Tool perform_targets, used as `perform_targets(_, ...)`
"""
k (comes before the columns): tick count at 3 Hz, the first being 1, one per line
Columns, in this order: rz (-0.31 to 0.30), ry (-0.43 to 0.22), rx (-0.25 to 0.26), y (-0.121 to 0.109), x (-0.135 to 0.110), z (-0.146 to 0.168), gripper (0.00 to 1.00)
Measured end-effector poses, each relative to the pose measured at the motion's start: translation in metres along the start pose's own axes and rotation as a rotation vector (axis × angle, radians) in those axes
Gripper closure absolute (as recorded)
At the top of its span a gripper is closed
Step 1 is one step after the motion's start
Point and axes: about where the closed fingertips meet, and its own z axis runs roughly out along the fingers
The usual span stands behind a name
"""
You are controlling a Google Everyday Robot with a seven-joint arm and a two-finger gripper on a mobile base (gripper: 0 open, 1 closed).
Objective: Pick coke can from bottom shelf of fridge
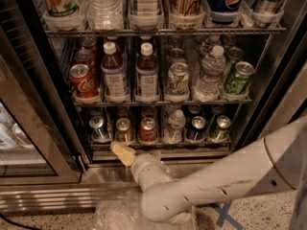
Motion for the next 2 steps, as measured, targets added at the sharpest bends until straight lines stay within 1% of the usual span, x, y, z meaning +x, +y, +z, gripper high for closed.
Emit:
perform_targets(1, 0.000, -0.069, 0.008, -0.0009, -0.0180, 0.0000, 0.00)
perform_targets(2, -0.004, -0.076, 0.013, -0.0031, -0.0151, 0.0039, 0.00)
